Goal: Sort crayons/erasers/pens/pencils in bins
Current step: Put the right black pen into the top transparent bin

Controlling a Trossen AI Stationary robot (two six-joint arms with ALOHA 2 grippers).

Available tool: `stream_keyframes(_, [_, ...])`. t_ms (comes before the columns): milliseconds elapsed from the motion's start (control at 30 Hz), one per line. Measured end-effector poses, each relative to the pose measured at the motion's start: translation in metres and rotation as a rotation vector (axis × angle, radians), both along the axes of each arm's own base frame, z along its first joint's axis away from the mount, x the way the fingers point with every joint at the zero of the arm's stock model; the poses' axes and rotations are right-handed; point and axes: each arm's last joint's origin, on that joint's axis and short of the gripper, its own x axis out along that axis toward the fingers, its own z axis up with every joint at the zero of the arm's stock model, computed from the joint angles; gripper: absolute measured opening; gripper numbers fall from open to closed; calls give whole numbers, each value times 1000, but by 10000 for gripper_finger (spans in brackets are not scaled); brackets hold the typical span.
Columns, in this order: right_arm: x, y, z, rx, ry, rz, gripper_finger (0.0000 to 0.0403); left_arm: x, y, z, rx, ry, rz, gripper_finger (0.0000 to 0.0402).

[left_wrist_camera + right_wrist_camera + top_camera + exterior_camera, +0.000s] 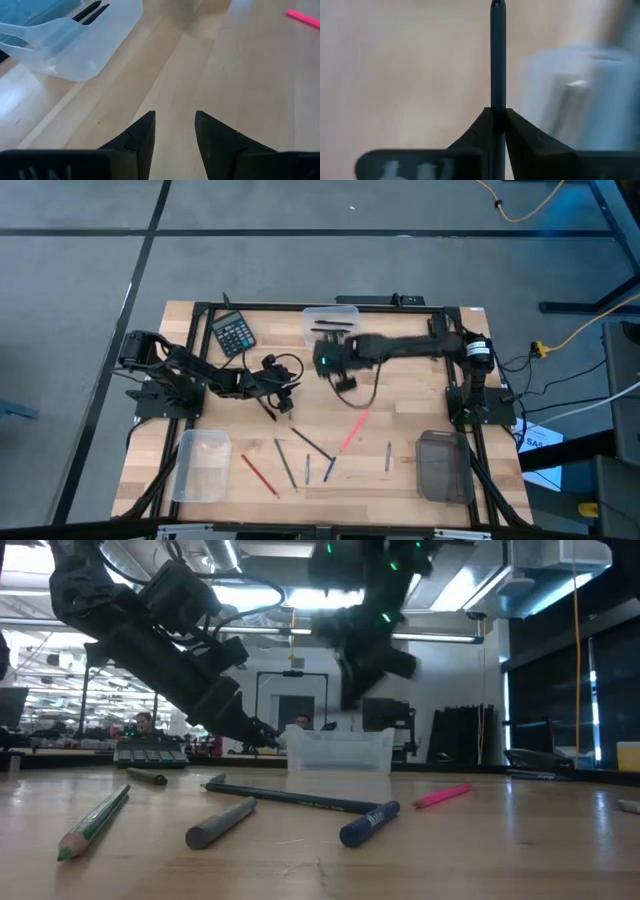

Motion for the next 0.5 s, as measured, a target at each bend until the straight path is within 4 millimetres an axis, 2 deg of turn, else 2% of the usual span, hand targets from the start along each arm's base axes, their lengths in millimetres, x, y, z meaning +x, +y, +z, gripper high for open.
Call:
stream_keyframes(133, [5, -42, 30, -80, -125, -126, 38, 0, 0, 0, -23, -13, 15, 133])
stream_keyframes(233, [0, -78, 35, -54, -183, -189, 38, 0, -2, 0, -33, -18, 16, 133])
stream_keyframes(367, [-17, -121, 22, 97, -191, -228, 38, 0, -6, 0, -32, -17, -2, 133])
stream_keyframes(500, [-21, -145, -3, 197, -195, -266, 39, 0, -6, 0, -12, -7, -14, 133])
